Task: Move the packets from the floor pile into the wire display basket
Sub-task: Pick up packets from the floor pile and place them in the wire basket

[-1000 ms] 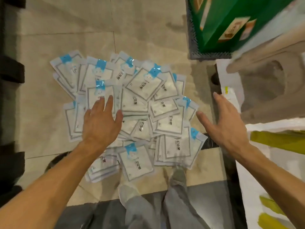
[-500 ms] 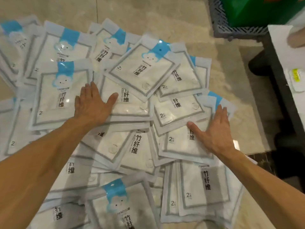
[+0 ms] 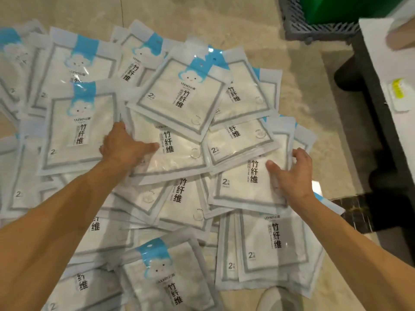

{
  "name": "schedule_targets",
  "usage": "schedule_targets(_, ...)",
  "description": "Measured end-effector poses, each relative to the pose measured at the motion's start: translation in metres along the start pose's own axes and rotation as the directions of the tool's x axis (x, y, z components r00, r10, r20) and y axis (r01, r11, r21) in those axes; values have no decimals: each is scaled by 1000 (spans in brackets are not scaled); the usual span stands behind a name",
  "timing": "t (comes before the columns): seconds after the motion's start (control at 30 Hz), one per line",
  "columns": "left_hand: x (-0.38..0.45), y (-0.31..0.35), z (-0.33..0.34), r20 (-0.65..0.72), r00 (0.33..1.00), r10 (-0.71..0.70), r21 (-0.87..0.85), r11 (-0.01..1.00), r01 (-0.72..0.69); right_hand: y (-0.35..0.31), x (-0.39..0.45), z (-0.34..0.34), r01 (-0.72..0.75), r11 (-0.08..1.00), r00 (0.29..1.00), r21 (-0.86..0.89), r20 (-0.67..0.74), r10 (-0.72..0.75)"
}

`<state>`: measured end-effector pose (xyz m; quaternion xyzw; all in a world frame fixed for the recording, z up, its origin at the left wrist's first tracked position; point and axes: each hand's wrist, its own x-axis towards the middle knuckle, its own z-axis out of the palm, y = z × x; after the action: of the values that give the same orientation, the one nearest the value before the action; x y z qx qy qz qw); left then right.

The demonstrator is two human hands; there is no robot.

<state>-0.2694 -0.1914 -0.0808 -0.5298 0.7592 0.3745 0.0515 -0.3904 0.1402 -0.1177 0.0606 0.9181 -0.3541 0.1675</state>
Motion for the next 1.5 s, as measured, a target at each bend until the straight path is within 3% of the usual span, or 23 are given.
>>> schedule_targets(0.13,-29,-2,-6,109,992,-69,-315,944,100,-7,-17,-14,-49,977,999,206,8,48)
schedule_targets(0.23,-48,-6,-14,238,966,-96,-471,859,202,-18,-35,-28,-212,884,975,417,147,165)
schedule_targets(0.3,-61,-11,-23,244,967,-74,-490,851,188,-25,-49,-42,-289,822,953,491,228,199)
schedule_targets(0.6,-148,-12,-118,311,950,-11,-550,813,190,-90,-114,-155,-320,811,909,490,399,118)
schedule_targets(0.87,-239,42,-280,335,941,52,-679,705,203,-249,-169,-262,-285,806,873,519,487,-5)
schedule_targets(1.17,-363,99,-502,187,976,110,-834,542,99,-474,-280,-360,-156,844,771,514,597,-221)
schedule_targets(1.37,-463,115,-635,-70,996,56,-897,434,-87,-610,-378,-417,-27,841,687,541,621,-377)
schedule_targets(1.5,-539,105,-707,-224,975,8,-894,395,-209,-682,-446,-453,18,820,578,572,663,-475)
